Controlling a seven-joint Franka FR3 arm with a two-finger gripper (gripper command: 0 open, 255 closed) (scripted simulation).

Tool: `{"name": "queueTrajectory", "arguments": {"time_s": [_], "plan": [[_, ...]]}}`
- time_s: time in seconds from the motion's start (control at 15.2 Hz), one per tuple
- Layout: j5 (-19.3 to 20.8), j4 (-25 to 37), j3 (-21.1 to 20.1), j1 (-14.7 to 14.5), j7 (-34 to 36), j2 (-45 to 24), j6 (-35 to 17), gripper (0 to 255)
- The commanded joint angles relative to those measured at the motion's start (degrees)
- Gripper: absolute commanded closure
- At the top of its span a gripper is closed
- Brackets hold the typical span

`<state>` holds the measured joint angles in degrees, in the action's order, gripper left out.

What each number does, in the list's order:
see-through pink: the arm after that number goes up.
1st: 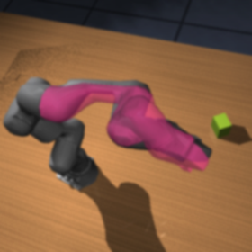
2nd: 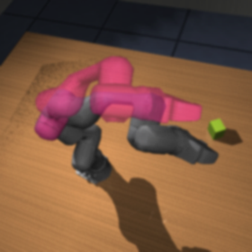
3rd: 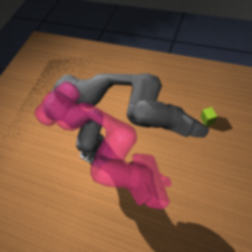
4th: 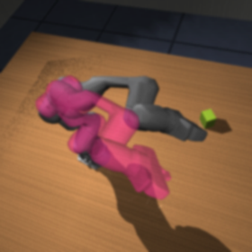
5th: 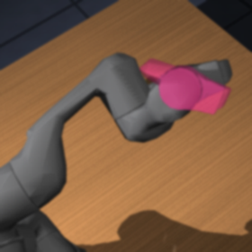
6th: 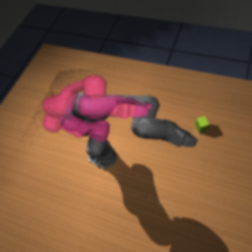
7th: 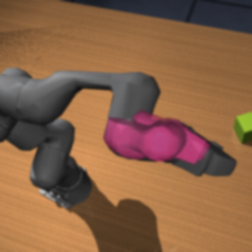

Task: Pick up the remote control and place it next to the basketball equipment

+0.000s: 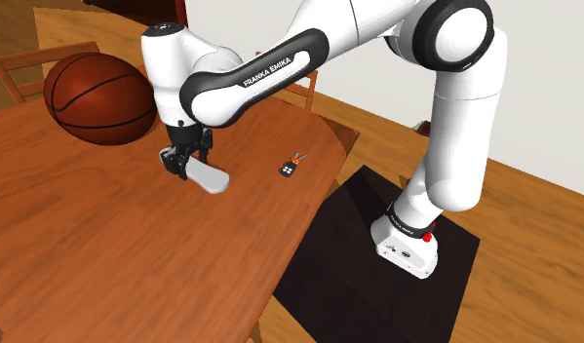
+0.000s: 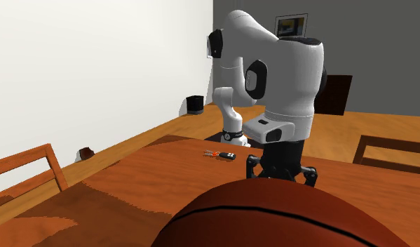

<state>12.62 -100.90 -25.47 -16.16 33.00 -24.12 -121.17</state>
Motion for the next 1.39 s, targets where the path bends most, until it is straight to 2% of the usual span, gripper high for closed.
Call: {"name": "queueTrajectory", "arguments": {"time_s": [0.0,0.26,0.33,0.66,0.92,1.32], "plan": [[0.10,0.01,0.04,-0.06,0.07,-0.17,-0.19,255],[0.10,0.01,0.04,-0.06,0.07,-0.17,-0.19,255],[0.10,0.01,0.04,-0.06,0.08,-0.17,-0.19,0],[0.10,0.00,0.04,-0.06,0.08,-0.17,-0.20,0],[-1.60,3.56,-0.79,0.30,-1.01,2.67,5.91,0],[-1.60,3.56,-0.78,0.29,-1.02,2.67,5.91,0]]}}
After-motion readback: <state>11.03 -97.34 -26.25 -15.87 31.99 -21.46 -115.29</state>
